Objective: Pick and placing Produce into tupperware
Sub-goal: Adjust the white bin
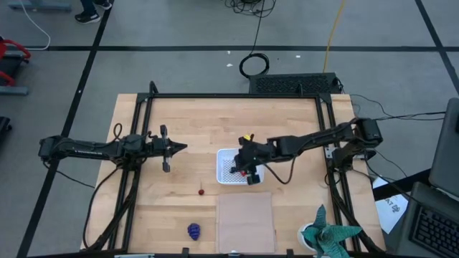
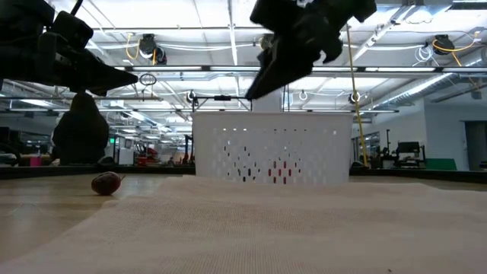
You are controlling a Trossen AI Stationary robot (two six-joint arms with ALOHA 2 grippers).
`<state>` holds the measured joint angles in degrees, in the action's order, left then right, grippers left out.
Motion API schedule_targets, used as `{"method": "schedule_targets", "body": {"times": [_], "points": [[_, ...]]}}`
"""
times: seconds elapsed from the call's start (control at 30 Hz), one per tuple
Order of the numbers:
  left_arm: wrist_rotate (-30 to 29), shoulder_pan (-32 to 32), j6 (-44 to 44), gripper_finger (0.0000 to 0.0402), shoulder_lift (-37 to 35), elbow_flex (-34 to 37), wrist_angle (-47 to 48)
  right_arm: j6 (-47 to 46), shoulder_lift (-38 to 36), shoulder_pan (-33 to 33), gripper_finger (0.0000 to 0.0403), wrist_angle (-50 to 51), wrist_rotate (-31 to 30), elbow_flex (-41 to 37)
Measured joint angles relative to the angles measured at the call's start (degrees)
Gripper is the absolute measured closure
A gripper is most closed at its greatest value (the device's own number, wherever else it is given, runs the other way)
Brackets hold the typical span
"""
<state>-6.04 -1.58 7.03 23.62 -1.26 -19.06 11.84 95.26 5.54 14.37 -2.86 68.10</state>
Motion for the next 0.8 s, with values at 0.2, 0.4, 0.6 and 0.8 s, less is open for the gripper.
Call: {"method": "schedule_targets", "body": {"times": [0.2,0.4,0.6,0.8], "points": [[0.0,0.0,0.0,0.0398,0.0,0.0,0.19,2.54,-0.25,4.47,0.0376,-4.15,0.12,-0.02],[0.0,0.0,0.02,0.0398,0.0,0.0,1.01,1.16,0.42,6.26,0.0394,-7.94,5.31,-0.02],[0.0,0.0,0.0,0.0398,0.0,0.0,1.61,-0.34,3.14,6.18,0.0401,-11.91,8.04,-0.44],[-0.02,0.0,-0.11,0.0398,0.0,0.0,4.17,-0.18,5.93,6.44,0.0402,-13.8,9.12,-0.55]]}}
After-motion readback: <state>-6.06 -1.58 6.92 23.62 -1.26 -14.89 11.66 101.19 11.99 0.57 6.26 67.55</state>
